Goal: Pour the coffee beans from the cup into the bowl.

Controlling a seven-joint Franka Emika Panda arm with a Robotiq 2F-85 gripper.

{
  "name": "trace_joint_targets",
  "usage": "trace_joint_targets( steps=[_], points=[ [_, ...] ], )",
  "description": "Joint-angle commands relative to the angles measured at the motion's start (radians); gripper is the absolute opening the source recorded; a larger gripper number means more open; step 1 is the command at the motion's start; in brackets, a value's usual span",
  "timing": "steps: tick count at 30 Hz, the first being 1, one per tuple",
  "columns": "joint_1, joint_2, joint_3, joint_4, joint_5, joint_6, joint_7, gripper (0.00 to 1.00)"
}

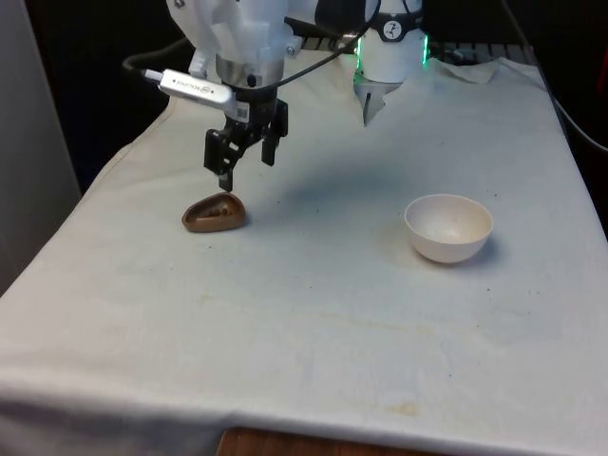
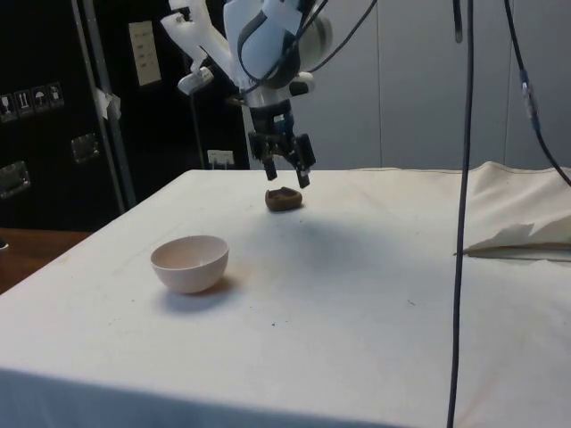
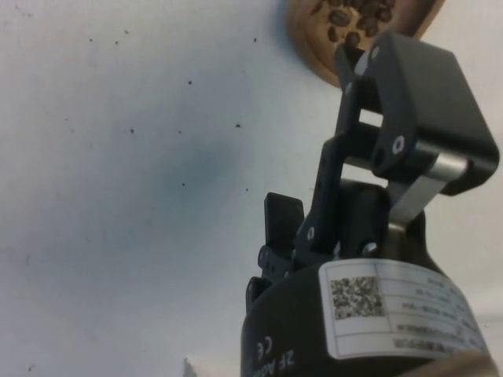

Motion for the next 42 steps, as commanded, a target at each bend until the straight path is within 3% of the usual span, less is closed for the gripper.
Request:
trace_joint_targets(
  steps=[1, 8, 9, 10, 17, 18, 19, 24, 25, 27, 33, 34, 35, 42],
  points=[
    [-0.006, 0.003, 0.006, -0.004, 0.015, 0.027, -0.002, 1.00],
    [-0.008, 0.016, 0.006, -0.007, 0.046, 0.062, -0.004, 1.00],
    [-0.001, 0.018, -0.001, -0.004, 0.035, 0.042, 0.000, 1.00],
    [-0.008, 0.017, 0.006, -0.008, 0.049, 0.067, -0.004, 1.00],
    [-0.008, 0.008, 0.003, -0.028, 0.062, 0.089, -0.005, 1.00],
    [-0.003, 0.018, -0.003, -0.013, 0.051, 0.062, -0.001, 1.00],
    [-0.008, 0.007, 0.002, -0.032, 0.063, 0.091, -0.005, 1.00],
    [-0.011, 0.007, 0.000, -0.043, 0.077, 0.106, -0.007, 1.00],
    [-0.003, 0.010, -0.009, -0.036, 0.063, 0.081, -0.001, 1.00],
    [-0.013, 0.010, 0.001, -0.045, 0.084, 0.114, -0.009, 1.00],
    [-0.017, 0.019, 0.001, -0.049, 0.105, 0.140, -0.014, 1.00],
    [-0.007, 0.022, -0.011, -0.043, 0.089, 0.115, -0.003, 1.00],
    [-0.017, 0.020, 0.001, -0.051, 0.107, 0.143, -0.014, 1.00],
    [-0.021, 0.022, 0.001, -0.063, 0.127, 0.172, -0.013, 1.00]
  ],
)
